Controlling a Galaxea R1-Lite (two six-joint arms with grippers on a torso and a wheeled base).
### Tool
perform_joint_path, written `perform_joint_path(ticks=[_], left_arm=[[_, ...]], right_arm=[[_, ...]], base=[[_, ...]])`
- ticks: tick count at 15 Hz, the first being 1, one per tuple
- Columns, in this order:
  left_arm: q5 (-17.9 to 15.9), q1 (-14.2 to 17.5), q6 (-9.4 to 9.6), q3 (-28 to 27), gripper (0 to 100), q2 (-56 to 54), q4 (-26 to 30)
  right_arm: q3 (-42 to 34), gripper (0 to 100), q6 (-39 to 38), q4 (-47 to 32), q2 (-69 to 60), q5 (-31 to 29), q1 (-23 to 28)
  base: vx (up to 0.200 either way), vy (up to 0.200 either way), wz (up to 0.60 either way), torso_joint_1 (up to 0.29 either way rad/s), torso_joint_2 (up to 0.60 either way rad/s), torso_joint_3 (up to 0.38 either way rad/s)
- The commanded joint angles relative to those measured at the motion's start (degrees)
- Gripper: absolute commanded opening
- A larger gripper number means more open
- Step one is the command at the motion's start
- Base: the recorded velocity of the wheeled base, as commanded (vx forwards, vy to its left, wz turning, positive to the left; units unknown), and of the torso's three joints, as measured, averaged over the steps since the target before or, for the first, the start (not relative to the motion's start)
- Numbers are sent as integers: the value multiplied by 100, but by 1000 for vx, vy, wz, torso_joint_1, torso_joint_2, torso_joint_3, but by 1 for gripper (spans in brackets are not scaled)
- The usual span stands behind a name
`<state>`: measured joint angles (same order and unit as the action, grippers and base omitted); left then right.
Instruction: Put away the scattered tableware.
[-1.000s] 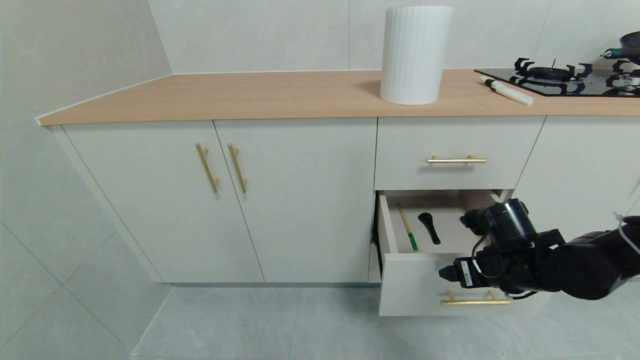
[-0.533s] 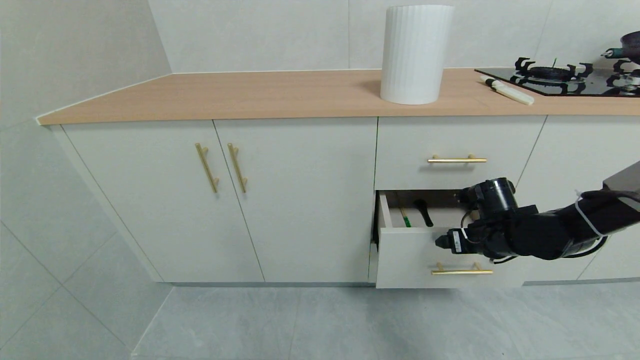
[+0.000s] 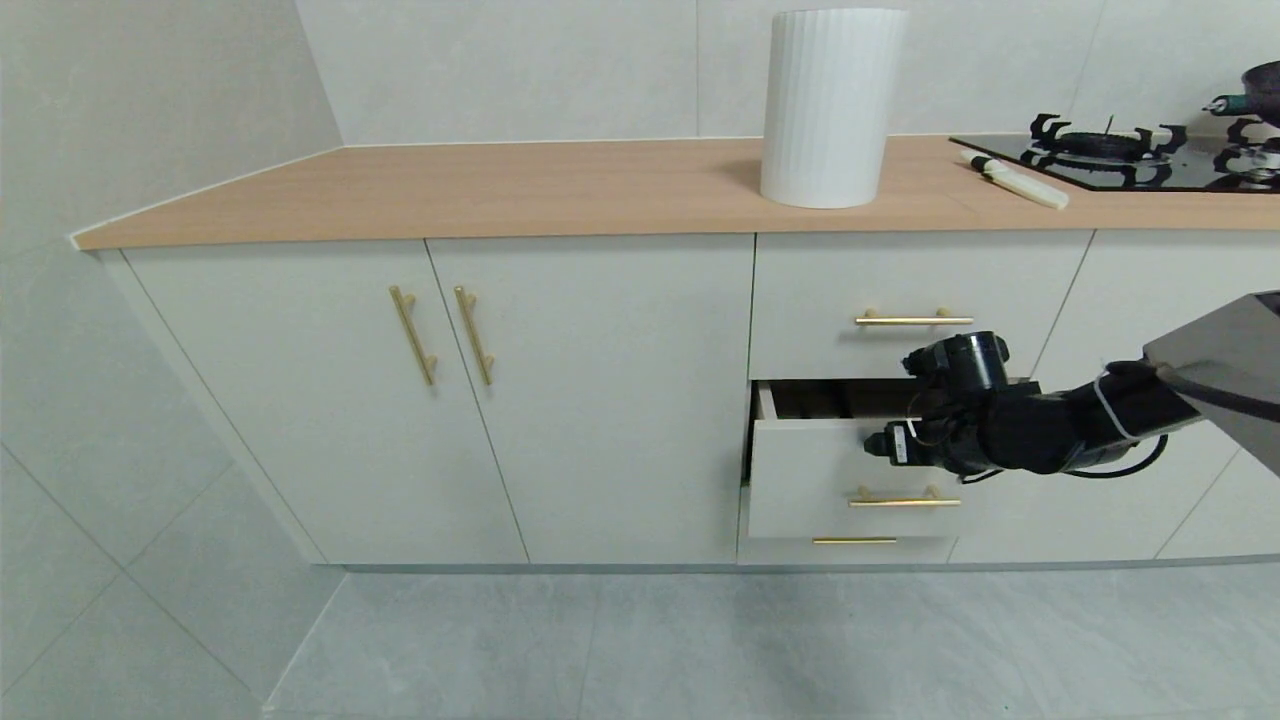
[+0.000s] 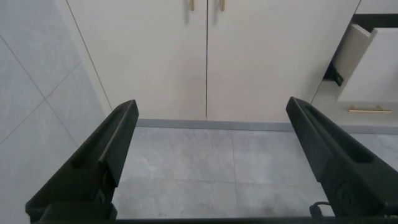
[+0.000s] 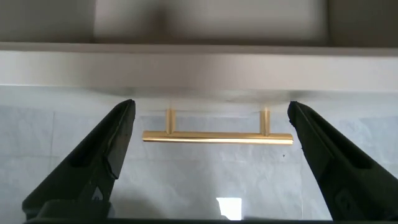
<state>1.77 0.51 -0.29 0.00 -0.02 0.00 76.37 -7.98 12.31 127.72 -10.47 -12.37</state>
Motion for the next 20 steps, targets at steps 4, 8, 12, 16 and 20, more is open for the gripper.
perform_joint_path(ticks=[4,8,12,16,20], left_arm=[[-1,2,-6,0,100,2,0],[-1,2,-6,0,100,2,0],[-1,2,-6,0,100,2,0],[-1,2,-6,0,100,2,0],[-1,2,-6,0,100,2,0]], right_arm=[[677,100,78,-27,403,1,60],[1064,100,69,8,614,-16,148],[1020,100,-72,87,702,-16,200],[1248,100,-10,676,1150,-25,394],[1292,100,-10,1168,1317,-69,402]], base=[[0,0,0,0,0,0],[0,0,0,0,0,0],[0,0,0,0,0,0],[0,0,0,0,0,0],[0,0,0,0,0,0]])
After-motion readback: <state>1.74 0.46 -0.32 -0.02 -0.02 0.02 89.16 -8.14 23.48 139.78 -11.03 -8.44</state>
